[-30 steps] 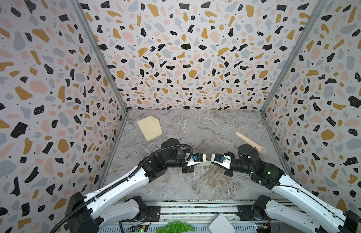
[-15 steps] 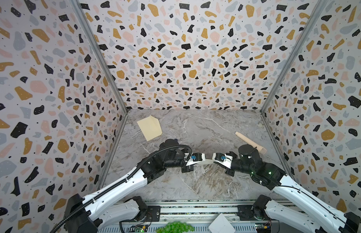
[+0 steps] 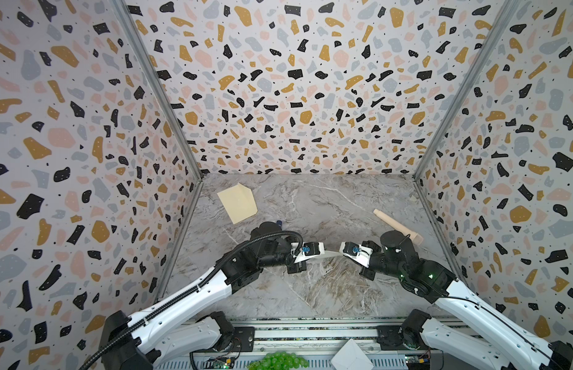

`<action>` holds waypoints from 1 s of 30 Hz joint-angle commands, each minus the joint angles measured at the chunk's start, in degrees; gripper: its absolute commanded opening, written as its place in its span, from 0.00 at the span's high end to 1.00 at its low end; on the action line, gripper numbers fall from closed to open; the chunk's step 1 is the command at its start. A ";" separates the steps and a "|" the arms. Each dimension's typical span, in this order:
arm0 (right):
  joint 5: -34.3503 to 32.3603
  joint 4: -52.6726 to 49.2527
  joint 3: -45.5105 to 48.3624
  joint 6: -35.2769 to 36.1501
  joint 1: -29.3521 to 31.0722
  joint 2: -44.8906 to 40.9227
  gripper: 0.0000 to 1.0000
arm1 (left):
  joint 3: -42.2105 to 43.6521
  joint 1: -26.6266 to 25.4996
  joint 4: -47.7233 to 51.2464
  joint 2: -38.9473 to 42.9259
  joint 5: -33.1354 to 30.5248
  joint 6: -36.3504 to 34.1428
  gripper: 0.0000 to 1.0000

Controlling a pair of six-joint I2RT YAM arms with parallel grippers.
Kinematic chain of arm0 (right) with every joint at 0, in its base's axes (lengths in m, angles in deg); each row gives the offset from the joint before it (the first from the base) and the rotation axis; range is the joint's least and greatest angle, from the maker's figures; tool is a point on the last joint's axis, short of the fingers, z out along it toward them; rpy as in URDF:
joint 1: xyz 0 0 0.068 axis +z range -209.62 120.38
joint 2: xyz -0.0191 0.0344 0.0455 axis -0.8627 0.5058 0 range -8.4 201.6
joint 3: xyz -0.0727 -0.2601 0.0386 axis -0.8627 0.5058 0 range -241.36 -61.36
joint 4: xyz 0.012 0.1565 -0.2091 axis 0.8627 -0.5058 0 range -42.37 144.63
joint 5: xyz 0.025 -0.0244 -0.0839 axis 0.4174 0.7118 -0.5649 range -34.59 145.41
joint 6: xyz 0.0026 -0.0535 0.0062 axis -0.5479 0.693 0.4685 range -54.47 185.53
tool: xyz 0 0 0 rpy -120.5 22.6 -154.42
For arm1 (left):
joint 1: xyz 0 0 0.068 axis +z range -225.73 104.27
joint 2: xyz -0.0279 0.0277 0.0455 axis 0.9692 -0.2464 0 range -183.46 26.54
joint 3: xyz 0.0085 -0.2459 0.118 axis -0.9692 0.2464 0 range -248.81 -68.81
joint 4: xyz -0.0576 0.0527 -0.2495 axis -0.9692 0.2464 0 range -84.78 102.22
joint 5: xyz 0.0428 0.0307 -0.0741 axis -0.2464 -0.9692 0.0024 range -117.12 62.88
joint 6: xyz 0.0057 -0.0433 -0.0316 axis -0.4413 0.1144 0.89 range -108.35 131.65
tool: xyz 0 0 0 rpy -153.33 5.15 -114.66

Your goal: Place the letter into the envelope and seal it

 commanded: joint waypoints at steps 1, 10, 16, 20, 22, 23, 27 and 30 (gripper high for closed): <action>-1.92 -1.74 0.27 -0.85 -0.29 -0.79 0.80 | 0.83 -0.22 -2.65 1.19 -1.25 0.82 1.00; -5.62 -3.15 1.06 -1.37 -0.53 -0.98 0.76 | 1.09 -0.24 -3.09 1.82 -3.47 1.83 1.00; -9.00 -1.39 0.21 -3.73 -2.57 -2.90 0.56 | 1.87 0.10 -7.36 2.89 -10.93 11.32 1.00; -2.52 9.25 1.89 -11.28 -5.65 -8.10 0.46 | 2.99 1.24 -15.83 3.29 -13.59 23.52 1.00; 2.36 16.58 4.02 -16.50 -6.26 -10.57 0.41 | 3.37 1.37 -19.43 3.29 -15.41 30.58 1.00; 3.86 21.97 5.73 -20.87 -6.23 -11.60 0.40 | 3.62 1.37 -23.29 3.29 -16.27 34.21 1.00; 5.60 39.18 11.20 -38.61 -6.27 -12.63 0.35 | 5.83 1.43 -34.26 3.18 -20.03 49.54 1.00; 2.19 47.99 13.90 -53.68 -6.20 -11.71 0.29 | 8.46 1.43 -42.94 2.89 -22.51 61.38 1.00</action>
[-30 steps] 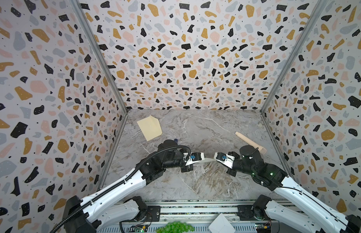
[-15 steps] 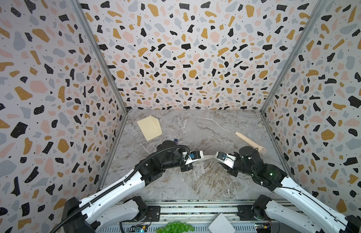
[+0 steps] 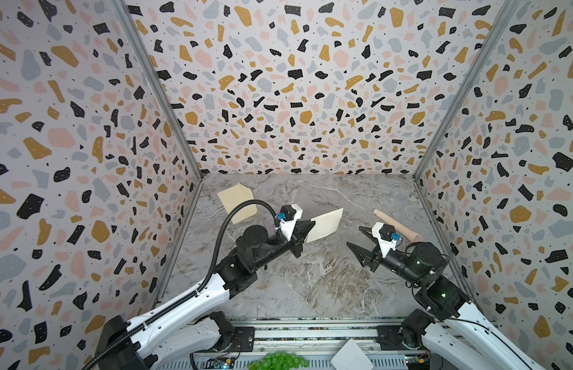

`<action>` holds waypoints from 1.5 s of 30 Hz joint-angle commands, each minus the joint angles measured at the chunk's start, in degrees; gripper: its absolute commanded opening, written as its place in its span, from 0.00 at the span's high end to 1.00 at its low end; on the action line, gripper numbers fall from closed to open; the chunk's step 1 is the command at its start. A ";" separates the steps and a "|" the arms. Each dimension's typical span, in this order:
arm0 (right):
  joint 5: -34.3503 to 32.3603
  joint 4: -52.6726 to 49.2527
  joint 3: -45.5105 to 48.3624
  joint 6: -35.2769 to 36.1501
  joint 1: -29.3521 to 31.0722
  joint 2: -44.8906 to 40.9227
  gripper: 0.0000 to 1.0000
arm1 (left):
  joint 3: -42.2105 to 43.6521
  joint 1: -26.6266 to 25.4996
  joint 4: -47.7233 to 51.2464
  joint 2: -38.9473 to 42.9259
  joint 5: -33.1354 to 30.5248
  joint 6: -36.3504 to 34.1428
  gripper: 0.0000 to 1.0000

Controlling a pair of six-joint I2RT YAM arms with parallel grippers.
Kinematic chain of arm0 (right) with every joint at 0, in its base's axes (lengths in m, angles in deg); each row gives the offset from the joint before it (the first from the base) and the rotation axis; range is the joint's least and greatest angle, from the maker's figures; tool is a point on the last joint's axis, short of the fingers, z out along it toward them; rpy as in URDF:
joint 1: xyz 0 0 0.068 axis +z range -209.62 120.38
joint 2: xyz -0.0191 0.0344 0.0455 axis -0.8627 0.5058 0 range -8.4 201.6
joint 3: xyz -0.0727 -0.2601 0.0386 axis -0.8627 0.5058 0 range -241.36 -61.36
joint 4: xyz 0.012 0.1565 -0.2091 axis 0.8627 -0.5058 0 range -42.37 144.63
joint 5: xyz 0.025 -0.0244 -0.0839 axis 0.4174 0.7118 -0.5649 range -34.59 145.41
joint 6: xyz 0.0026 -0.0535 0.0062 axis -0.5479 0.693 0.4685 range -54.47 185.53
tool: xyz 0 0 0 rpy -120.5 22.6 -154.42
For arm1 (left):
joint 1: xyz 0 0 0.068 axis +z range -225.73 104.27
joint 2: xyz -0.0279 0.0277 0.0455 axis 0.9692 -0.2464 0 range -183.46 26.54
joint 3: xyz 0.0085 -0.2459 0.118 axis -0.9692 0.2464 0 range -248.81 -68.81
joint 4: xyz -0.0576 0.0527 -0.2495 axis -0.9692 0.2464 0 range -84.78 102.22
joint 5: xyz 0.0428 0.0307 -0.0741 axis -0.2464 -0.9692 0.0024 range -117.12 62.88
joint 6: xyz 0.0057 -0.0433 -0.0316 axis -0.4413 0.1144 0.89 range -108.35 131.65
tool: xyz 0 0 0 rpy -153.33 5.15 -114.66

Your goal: Place the letter into the envelope and seal it

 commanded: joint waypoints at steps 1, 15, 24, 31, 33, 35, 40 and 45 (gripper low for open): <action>-2.13 17.53 2.77 -23.63 -0.13 0.87 0.28 | 2.46 0.53 -16.44 0.20 -4.83 19.80 1.00; -17.68 54.65 16.23 -53.45 6.76 10.79 0.26 | 10.16 0.56 -35.36 -5.00 -8.59 49.51 1.00; -19.20 61.32 14.26 -57.51 9.00 19.90 0.27 | 12.09 0.53 -40.59 -6.88 -8.40 53.47 1.00; -17.50 62.56 11.42 -56.23 9.23 22.92 0.32 | 12.14 0.80 -40.04 -6.04 -7.88 53.39 1.00; -16.28 63.15 10.45 -55.33 9.23 23.77 0.36 | 11.88 0.97 -38.56 -5.44 -7.85 52.76 1.00; -15.10 63.90 9.74 -54.69 9.23 24.66 0.37 | 11.58 1.14 -37.84 -5.22 -7.59 52.52 1.00; -10.96 63.24 6.19 -53.11 8.59 27.16 0.40 | 11.32 1.50 -37.71 -5.24 -6.25 52.58 1.00; -6.08 64.01 3.39 -53.93 7.07 30.60 0.53 | 11.13 1.81 -37.44 -4.83 -5.16 51.95 1.00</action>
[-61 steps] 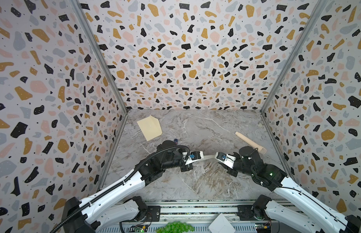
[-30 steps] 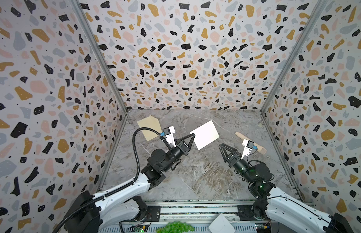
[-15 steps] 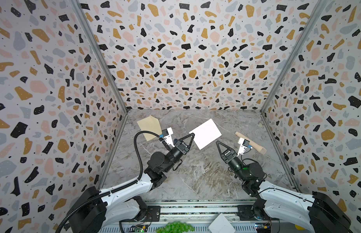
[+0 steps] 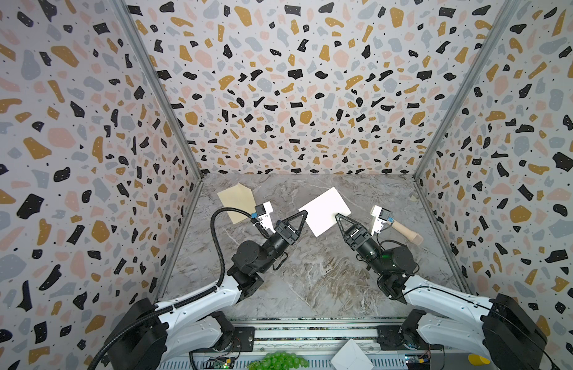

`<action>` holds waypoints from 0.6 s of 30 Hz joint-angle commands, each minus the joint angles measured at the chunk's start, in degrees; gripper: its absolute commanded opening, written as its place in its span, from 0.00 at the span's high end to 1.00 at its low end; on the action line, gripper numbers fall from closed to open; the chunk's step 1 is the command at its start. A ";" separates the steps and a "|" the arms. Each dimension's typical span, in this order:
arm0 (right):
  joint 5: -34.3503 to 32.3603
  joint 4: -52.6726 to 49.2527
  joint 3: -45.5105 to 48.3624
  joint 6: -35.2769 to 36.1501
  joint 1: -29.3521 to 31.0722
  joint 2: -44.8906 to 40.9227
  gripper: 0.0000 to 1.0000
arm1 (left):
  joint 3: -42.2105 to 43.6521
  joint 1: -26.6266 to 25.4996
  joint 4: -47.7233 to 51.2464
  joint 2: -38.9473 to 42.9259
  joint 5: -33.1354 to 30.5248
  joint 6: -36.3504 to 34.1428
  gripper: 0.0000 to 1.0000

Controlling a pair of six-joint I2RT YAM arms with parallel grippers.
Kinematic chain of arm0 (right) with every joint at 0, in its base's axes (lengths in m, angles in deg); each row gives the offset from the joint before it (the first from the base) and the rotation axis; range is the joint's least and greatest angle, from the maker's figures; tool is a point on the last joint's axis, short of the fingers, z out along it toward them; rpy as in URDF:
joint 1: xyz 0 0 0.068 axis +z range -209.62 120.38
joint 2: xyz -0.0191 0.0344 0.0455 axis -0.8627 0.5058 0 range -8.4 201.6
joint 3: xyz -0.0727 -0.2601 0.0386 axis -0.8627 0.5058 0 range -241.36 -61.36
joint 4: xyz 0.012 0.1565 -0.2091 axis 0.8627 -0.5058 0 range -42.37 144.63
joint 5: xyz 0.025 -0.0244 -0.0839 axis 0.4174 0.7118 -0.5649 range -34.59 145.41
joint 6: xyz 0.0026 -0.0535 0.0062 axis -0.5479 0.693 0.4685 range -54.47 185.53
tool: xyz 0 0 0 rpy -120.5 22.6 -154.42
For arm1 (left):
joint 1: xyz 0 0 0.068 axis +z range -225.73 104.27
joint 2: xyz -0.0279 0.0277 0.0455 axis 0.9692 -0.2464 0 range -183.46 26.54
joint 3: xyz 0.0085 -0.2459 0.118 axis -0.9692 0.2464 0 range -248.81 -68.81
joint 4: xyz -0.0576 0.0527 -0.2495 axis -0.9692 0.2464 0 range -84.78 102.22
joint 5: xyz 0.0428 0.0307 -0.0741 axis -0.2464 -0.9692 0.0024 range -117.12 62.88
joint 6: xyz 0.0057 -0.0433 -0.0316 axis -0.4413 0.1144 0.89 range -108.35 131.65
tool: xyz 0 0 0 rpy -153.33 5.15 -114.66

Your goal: Place the letter into the envelope and seal it

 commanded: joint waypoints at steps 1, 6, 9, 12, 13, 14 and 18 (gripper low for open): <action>4.55 2.69 -2.42 0.14 -0.83 1.09 0.60 | -0.78 0.40 -1.93 1.22 1.38 -1.58 1.00; 5.59 2.41 -2.72 1.73 -1.40 1.89 0.90 | -0.68 0.41 -0.59 1.00 1.62 -4.49 1.00; 5.52 0.62 -2.34 4.58 -2.44 1.22 1.00 | -2.34 0.49 4.60 0.70 2.35 -10.09 1.00; 7.28 -5.32 -2.57 9.36 -5.09 -1.39 1.00 | -5.29 1.09 13.96 1.32 1.98 -18.08 0.83; 7.63 -8.09 -2.82 10.93 -5.85 -2.50 1.00 | -6.32 1.56 17.11 1.82 1.26 -21.42 0.76; 8.25 -12.81 -3.33 14.11 -7.04 -4.32 1.00 | -7.95 2.32 21.81 2.36 -0.02 -24.99 0.67; 7.17 -35.58 -8.03 30.09 -9.33 -10.61 1.00 | -18.18 6.24 44.40 1.87 -10.37 -39.83 0.35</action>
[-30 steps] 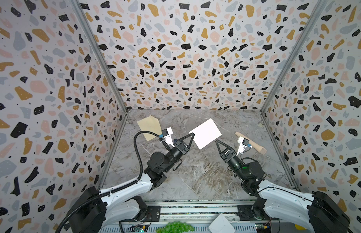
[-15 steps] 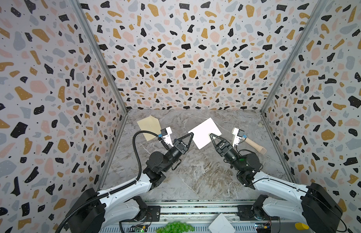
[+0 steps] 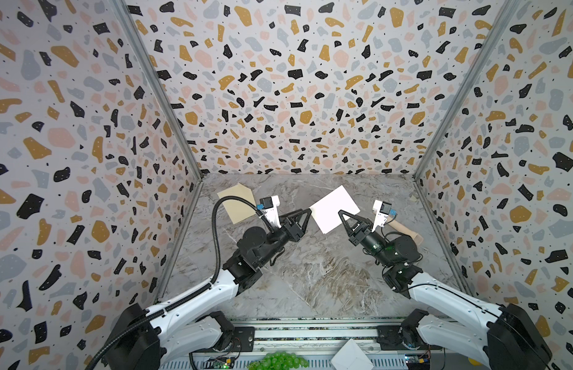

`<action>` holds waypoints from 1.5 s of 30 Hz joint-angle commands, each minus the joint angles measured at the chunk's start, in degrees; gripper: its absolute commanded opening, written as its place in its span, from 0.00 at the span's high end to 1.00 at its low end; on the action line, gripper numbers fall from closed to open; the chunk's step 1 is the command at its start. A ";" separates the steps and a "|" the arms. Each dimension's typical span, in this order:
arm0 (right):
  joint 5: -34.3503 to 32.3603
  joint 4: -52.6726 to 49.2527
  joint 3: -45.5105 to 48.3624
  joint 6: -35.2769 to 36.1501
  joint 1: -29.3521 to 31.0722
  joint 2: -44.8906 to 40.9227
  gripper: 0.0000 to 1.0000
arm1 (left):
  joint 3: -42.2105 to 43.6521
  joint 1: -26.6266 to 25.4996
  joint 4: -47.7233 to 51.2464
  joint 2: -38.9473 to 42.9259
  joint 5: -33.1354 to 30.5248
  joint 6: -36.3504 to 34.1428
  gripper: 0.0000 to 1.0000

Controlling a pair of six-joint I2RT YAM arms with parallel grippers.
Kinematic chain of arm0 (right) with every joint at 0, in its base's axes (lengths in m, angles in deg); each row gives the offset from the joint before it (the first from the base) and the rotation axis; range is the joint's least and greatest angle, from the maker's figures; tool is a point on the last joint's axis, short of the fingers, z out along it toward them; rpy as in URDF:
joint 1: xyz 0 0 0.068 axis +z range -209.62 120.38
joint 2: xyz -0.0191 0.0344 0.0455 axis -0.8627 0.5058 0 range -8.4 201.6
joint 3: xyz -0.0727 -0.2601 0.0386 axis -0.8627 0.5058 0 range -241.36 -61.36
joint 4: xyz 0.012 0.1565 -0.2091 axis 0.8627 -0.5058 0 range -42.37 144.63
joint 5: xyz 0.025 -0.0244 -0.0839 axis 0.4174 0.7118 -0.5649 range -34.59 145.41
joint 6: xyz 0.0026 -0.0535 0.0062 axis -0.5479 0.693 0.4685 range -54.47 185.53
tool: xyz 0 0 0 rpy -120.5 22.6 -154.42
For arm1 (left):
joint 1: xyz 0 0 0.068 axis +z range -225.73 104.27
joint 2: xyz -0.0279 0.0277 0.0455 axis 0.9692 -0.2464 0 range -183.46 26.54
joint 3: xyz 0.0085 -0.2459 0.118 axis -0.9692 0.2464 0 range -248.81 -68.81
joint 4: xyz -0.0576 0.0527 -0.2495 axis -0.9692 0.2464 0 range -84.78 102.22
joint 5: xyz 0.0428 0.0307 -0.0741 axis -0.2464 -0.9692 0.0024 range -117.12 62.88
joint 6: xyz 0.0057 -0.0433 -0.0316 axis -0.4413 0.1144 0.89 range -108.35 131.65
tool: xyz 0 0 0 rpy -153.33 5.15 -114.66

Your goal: Place the letter into the envelope and seal it

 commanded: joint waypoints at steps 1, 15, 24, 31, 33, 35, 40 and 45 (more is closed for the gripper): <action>-1.11 -22.27 -6.25 17.88 -1.08 -5.41 1.00 | -9.81 3.50 21.21 -0.27 -11.06 -18.18 0.31; -6.99 -43.60 -4.96 32.59 -3.34 -17.53 1.00 | -32.41 18.49 34.12 -31.81 -26.40 -19.70 0.15; -5.32 -45.69 -2.84 32.25 -3.92 -21.46 1.00 | -51.73 22.33 44.88 -53.90 -32.69 -19.52 0.16; -4.30 -46.44 -2.02 32.16 -4.15 -23.06 1.00 | -61.56 25.39 49.52 -64.88 -33.29 -20.01 0.18; -4.22 -46.70 -1.84 32.33 -4.20 -23.20 1.00 | -64.03 26.30 50.37 -67.33 -32.73 -19.98 0.19; -4.10 -46.84 -1.81 32.38 -4.29 -23.19 1.00 | -66.50 26.79 50.91 -69.94 -33.10 -20.44 0.21; -3.83 -47.49 -1.79 32.60 -4.36 -23.22 1.00 | -72.99 27.67 54.04 -75.79 -34.23 -21.43 0.26; -3.93 -47.88 -1.50 32.91 -4.40 -23.15 1.00 | -74.54 28.36 54.53 -78.09 -34.39 -21.47 0.36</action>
